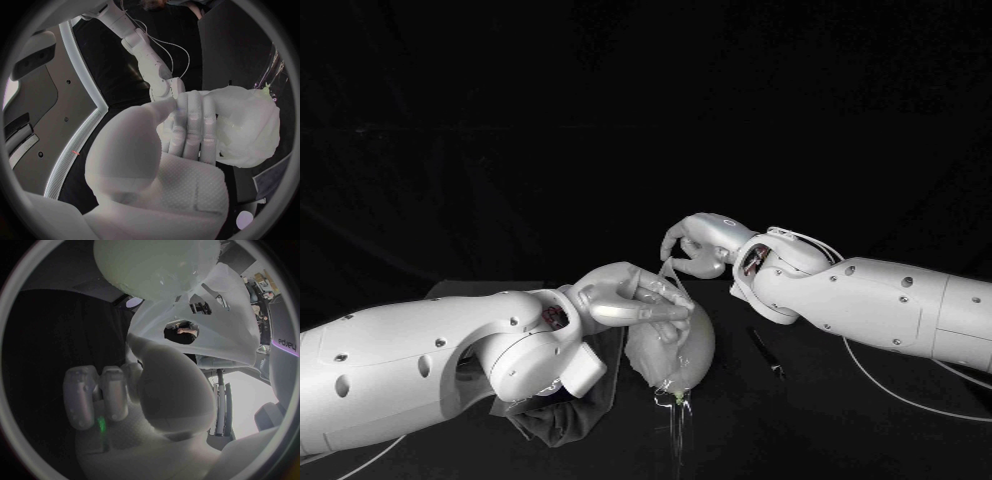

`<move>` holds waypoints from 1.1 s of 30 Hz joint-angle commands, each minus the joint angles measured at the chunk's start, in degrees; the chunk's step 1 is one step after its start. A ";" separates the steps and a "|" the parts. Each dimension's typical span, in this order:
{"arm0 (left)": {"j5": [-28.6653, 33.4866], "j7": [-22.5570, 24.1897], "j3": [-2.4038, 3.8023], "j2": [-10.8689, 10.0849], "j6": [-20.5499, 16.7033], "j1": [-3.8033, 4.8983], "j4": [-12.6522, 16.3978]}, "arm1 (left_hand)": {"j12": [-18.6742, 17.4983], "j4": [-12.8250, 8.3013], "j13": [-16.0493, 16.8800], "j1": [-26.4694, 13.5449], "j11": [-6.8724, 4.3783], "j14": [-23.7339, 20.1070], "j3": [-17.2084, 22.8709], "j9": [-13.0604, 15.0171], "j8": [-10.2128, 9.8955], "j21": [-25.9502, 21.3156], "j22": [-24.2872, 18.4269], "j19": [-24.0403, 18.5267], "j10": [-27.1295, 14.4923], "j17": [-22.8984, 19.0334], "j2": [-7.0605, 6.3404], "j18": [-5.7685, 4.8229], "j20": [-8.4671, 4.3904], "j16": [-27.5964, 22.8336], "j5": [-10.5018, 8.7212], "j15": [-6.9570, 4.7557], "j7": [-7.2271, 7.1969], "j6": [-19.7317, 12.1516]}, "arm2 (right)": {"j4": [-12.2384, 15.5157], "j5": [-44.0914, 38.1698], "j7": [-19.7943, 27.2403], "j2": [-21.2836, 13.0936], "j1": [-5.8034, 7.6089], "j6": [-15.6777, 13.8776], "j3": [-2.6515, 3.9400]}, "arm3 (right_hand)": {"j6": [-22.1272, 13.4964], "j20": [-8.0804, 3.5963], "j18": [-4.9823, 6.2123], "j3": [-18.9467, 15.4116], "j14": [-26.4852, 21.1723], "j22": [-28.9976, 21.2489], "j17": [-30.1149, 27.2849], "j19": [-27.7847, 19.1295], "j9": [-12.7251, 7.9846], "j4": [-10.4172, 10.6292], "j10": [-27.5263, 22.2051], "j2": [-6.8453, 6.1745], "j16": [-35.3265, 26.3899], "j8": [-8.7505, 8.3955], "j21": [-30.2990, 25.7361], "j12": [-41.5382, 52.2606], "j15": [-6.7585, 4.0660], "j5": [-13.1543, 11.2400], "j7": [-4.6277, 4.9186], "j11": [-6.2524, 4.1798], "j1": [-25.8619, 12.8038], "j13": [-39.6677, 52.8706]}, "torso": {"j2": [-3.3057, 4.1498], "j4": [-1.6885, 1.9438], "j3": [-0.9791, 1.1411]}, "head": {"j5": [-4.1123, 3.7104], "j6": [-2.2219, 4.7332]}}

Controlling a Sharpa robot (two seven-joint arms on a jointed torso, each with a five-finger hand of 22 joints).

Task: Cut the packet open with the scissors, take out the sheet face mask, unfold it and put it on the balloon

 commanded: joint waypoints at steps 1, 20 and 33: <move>0.82 0.25 0.05 1.41 -2.45 -0.54 -0.87 | -0.27 0.17 -0.09 -0.25 -0.03 0.15 0.38 12.24 -0.27 1.02 0.63 0.03 0.46 0.99 -0.32 0.68 -0.30 1.44 0.22 -0.12 -0.15 0.16 | 0.20 -0.88 -0.43 -0.52 -0.17 -0.55 0.00 | 0.41 -0.50 -0.80 0.02 6.09 15.09 15.06 6.05 0.10 -0.22 1.08 0.16 0.22 0.13 0.26 0.18 -0.30 0.14 -0.09 0.01 0.26 9.03 | 0.02 -0.04 0.06 | -0.23 0.22; -4.38 -3.89 0.13 7.59 -2.82 -2.86 -4.57 | -1.36 1.02 -0.57 -0.70 -0.39 3.21 2.21 14.14 -1.11 9.22 4.99 2.06 0.34 9.92 -0.98 0.80 -2.55 16.93 0.23 -1.27 -0.33 -0.13 | 0.22 -0.80 -1.13 -2.72 -1.44 -1.73 -0.16 | 0.40 -0.50 -0.80 0.02 6.09 15.09 15.06 6.05 0.10 -0.22 1.05 0.12 0.22 0.19 0.26 0.12 -0.29 0.14 -0.09 0.01 0.18 8.98 | 0.02 0.00 0.08 | -1.54 -0.47; -8.72 -6.28 0.18 10.03 -3.59 -2.99 -6.07 | -1.58 1.21 -0.57 -0.87 -0.37 3.43 2.87 14.88 -1.31 11.02 5.95 2.01 0.33 11.78 -1.29 0.76 -2.86 20.75 0.23 -1.30 -0.29 -0.23 | -0.46 -3.61 -2.30 -3.10 -2.18 -2.19 -0.19 | 0.37 -0.51 -0.80 0.02 6.09 15.09 15.06 6.05 0.09 -0.21 0.93 0.09 0.22 0.21 0.26 -0.09 -0.28 0.13 -0.09 0.02 0.11 8.83 | 0.07 -0.01 0.02 | -2.18 -0.98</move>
